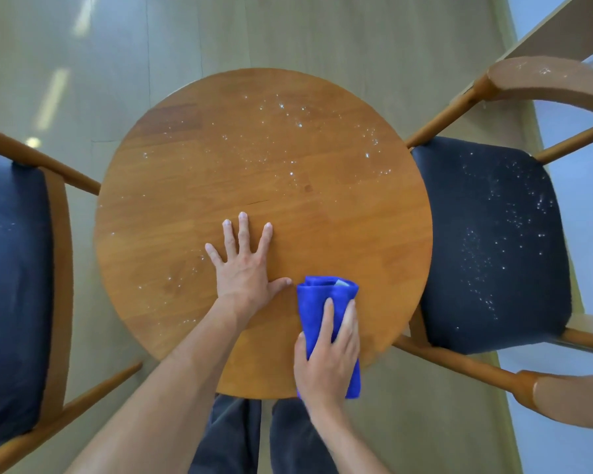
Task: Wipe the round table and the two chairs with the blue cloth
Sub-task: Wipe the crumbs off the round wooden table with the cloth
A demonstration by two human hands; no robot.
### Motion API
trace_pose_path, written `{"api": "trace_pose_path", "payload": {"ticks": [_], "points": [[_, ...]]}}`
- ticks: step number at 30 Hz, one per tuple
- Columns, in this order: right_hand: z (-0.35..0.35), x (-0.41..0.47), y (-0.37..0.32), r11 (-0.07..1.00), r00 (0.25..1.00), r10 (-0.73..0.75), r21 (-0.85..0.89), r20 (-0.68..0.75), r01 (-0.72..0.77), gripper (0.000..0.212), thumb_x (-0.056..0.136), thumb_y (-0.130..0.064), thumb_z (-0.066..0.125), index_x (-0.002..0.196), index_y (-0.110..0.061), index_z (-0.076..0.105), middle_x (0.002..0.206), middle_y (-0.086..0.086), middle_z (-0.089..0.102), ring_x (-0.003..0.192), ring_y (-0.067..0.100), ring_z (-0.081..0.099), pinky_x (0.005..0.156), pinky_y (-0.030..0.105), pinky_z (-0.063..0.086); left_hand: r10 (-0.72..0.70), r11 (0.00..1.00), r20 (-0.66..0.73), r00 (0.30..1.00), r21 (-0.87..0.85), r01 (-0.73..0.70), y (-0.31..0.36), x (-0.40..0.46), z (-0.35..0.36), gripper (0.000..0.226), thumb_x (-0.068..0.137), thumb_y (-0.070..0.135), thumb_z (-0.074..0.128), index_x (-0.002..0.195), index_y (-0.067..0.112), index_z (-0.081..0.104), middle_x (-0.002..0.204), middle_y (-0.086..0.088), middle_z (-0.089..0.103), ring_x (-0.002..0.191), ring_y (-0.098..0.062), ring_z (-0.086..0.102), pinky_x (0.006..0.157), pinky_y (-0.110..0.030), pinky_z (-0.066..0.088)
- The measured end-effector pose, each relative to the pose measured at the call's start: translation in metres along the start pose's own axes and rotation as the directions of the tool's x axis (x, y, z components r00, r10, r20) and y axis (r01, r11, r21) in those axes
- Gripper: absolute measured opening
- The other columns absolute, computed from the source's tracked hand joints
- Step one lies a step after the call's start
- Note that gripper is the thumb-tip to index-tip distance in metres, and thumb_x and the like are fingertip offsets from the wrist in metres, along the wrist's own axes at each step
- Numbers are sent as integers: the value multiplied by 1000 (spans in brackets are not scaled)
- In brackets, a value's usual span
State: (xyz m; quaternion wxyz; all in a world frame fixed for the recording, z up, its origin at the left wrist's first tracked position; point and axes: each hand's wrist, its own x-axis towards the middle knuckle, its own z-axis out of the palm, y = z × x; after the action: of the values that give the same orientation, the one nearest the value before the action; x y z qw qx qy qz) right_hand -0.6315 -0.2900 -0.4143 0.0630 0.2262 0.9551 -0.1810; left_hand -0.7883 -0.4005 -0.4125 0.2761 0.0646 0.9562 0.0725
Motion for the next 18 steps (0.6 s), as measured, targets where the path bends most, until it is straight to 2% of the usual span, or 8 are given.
{"api": "trace_pose_path", "payload": {"ticks": [3,7,9,11,14,16,18], "points": [[7,-37,-25,996,992,-84,21,95,83,67,92,-44,43,148,-10,32,156,24,16,143,37,22,113,47,25,16,997,-39,999,-78,-19,-2,-5,-7,91,83,70,48,152,32,2,159,-8,-18,146,-33,-17,114,-61,6],[-23,-14,2,966,970,-191,204,151,158,55,97,-37,23,147,-17,34,159,10,11,147,24,12,118,46,17,12,979,-258,966,-193,-64,12,-41,-1,66,93,54,40,151,27,23,161,-11,4,149,-29,-1,117,-53,11],[-39,14,25,952,976,-193,258,100,162,53,97,-30,24,145,-14,39,158,10,17,147,22,13,118,46,18,-9,974,-342,940,-217,-69,32,-70,9,60,92,47,38,145,19,40,157,-16,22,146,-34,16,115,-56,20],[-47,47,44,972,984,-168,176,61,155,48,98,-22,34,144,-11,41,157,13,21,147,26,16,117,48,19,-8,984,-370,929,-171,-60,52,-100,27,59,88,43,37,136,13,52,149,-20,36,140,-39,30,108,-61,29],[-39,73,60,982,976,-188,6,112,189,49,98,-19,44,146,-14,38,159,11,16,148,27,11,119,45,12,-48,995,-317,947,-103,17,75,-132,60,60,83,44,46,136,16,52,150,-24,34,138,-46,30,103,-66,32],[-33,75,66,975,974,-210,-55,86,215,51,96,-21,48,146,-15,38,158,13,17,148,28,11,118,45,10,-89,989,-280,956,-135,53,87,-141,75,69,80,45,57,141,15,48,153,-26,26,139,-49,27,104,-65,33],[-25,71,66,974,976,-213,-72,46,216,51,96,-21,48,145,-13,39,157,15,20,147,30,14,118,47,12,-85,986,-271,959,-158,43,95,-143,88,75,79,46,60,143,11,44,153,-29,21,139,-51,24,106,-60,35]]}}
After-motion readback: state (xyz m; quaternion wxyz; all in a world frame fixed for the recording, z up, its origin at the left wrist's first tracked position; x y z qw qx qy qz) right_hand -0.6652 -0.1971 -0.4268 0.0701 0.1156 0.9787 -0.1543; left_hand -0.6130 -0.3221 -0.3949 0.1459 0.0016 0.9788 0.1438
